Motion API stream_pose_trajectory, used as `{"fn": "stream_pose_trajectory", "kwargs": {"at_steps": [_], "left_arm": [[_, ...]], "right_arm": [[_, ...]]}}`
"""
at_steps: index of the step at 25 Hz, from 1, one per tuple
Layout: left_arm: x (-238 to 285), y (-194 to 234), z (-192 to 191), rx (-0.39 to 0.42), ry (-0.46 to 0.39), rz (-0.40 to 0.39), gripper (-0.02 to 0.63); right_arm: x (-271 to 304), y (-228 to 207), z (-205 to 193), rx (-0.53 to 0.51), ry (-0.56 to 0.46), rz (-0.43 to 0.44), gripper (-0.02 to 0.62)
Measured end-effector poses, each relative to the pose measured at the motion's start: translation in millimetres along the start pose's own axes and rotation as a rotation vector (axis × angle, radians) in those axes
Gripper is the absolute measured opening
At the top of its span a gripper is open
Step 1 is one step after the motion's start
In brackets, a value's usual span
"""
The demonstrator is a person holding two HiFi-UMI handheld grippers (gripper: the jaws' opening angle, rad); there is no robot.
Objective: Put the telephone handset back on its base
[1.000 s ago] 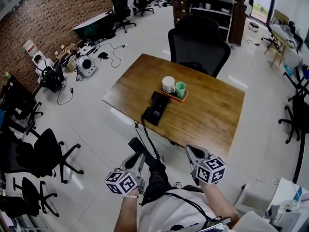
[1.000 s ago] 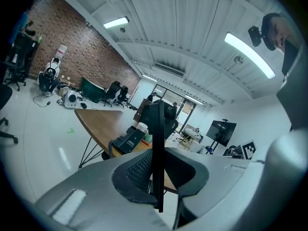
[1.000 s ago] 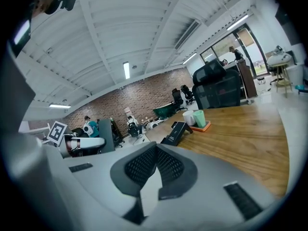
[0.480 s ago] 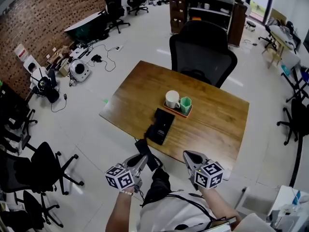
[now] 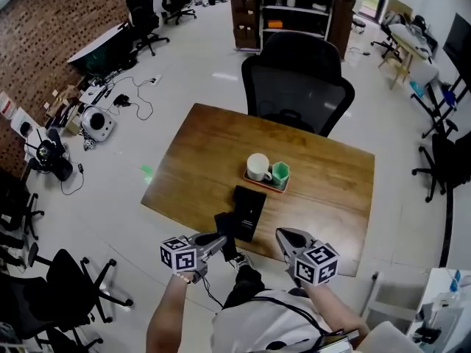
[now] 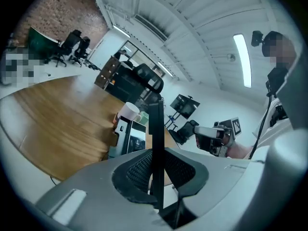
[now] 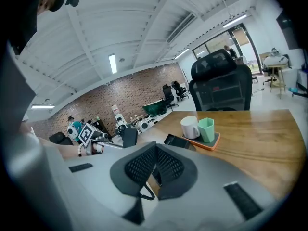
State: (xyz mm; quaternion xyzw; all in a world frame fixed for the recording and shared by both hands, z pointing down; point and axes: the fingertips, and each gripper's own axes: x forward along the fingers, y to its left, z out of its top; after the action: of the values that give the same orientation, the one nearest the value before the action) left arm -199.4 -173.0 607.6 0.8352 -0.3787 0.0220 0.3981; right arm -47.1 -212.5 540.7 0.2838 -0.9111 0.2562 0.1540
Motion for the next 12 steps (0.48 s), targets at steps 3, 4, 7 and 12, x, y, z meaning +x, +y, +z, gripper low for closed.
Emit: {"fn": "stream_pose_trajectory", "kwargs": {"at_steps": [3,4,7,12], "left_arm": [[15,19,8,0.004,0.048,-0.069,0.069],[19,24,10,0.001,0.061,-0.091,0.069],[32,38,14,-0.002,0.111,-0.142,0.069],[50,60,16,-0.018,0.203,-0.222,0.069]], "right_arm": [[9,-5,4,0.01,-0.003,-0.031,0.0],[11,-6,5,0.015,-0.005,-0.042,0.0],[19,-8,8,0.029,-0.012,-0.069,0.0],[27,-15,13,0.053,-0.031,-0.119,0.0]]}}
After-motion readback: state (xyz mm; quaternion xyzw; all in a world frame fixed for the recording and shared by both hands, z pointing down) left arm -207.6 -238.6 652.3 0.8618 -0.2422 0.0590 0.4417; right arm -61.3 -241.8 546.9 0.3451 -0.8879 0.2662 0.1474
